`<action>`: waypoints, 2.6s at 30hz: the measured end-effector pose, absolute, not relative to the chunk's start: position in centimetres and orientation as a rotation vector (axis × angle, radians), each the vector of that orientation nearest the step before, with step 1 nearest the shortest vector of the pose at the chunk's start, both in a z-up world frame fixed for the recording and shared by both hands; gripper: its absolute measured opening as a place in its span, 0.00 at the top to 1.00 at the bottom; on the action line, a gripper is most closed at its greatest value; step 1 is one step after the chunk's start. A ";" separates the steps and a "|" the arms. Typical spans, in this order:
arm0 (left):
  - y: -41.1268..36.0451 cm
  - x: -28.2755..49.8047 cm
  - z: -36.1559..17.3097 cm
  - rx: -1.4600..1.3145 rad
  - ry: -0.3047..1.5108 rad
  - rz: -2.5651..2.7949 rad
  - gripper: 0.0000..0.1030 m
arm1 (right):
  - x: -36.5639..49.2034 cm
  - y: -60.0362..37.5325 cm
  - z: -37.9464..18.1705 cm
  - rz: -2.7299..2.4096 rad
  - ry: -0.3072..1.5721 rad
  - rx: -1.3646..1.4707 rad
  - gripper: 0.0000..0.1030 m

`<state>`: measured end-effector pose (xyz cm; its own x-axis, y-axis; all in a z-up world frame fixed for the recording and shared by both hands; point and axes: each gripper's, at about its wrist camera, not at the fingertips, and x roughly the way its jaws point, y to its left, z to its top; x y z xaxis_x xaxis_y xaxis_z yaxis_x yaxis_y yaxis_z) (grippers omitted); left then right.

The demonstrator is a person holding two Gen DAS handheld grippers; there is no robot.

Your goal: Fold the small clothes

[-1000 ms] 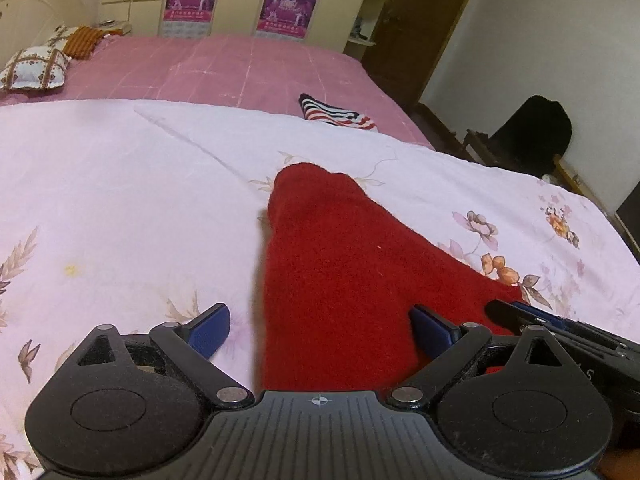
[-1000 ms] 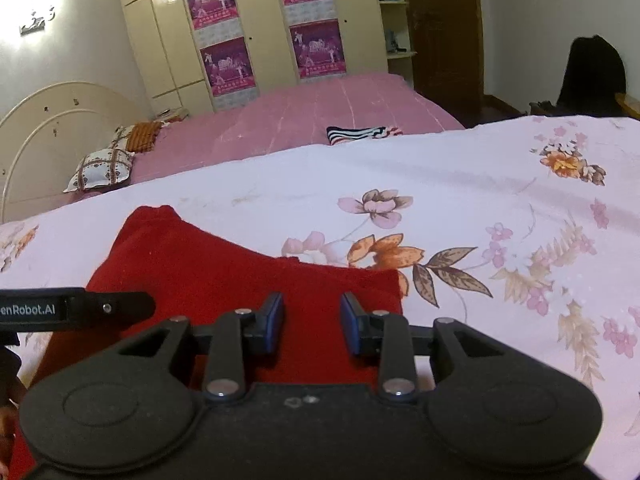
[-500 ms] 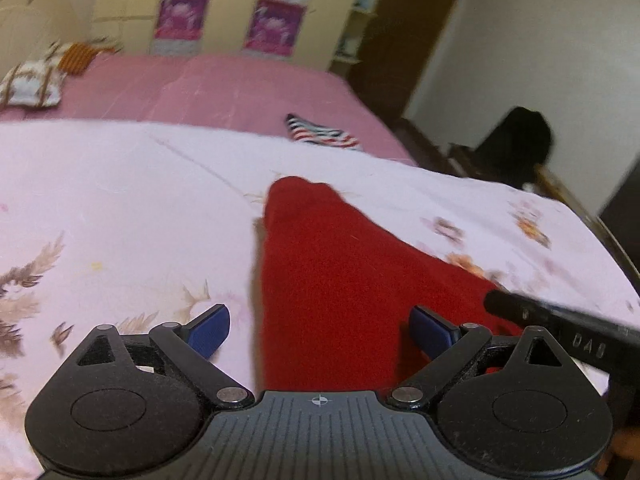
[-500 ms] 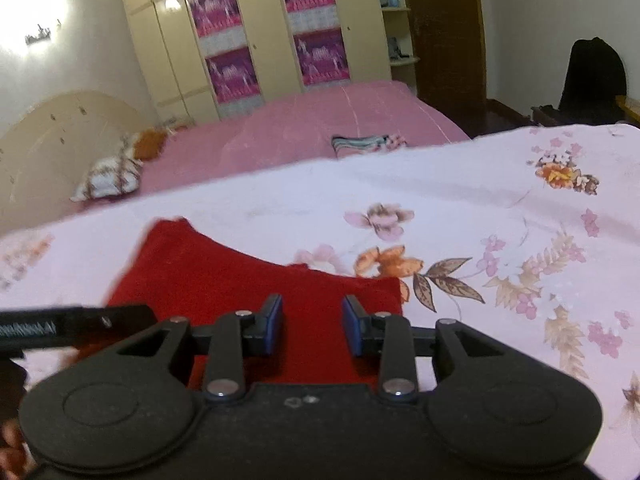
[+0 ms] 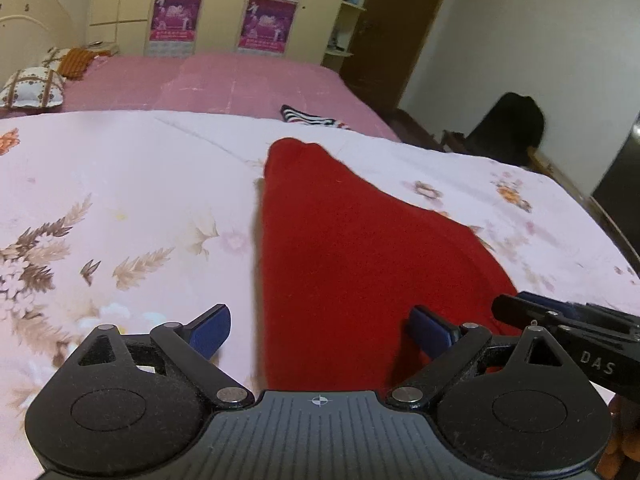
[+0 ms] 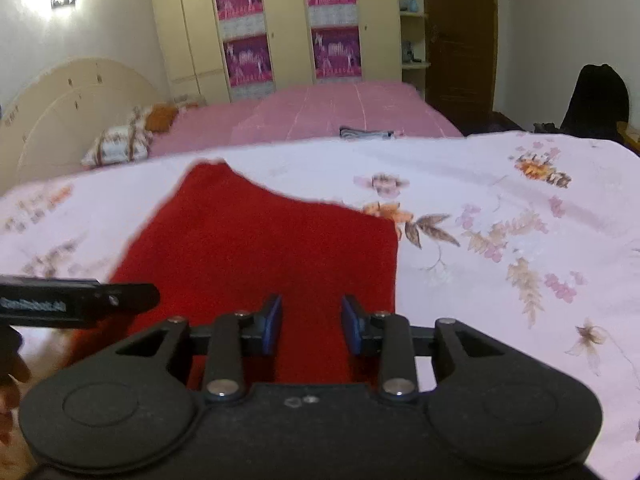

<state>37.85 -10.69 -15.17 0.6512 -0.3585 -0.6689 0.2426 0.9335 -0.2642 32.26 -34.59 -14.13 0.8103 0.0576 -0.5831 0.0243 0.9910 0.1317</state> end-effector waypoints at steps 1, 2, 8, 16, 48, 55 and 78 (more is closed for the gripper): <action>-10.6 37.3 -15.2 -0.146 0.792 -0.343 0.07 | 31.4 -34.4 -14.0 0.023 0.621 0.128 0.68; -10.5 36.6 -15.4 -0.141 0.798 -0.342 0.07 | 30.6 -34.1 -14.0 0.023 0.623 0.119 0.67; -11.3 35.0 -18.1 -0.104 0.858 -0.316 0.07 | 29.4 -33.6 -16.7 -0.021 0.715 0.088 0.69; -10.0 30.4 -16.2 -0.088 0.843 -0.321 0.07 | 24.7 -32.7 -14.3 -0.040 0.667 0.081 0.66; -12.3 39.2 -15.5 -0.162 0.848 -0.188 0.07 | 33.7 -34.6 -14.1 0.061 0.696 0.105 0.65; -12.1 39.5 -15.0 -0.187 0.867 -0.204 0.07 | 33.7 -35.3 -15.0 0.104 0.700 0.127 0.63; -10.8 40.1 -16.1 -0.270 0.908 -0.312 0.00 | 33.5 -38.6 -16.2 0.113 0.753 0.255 0.33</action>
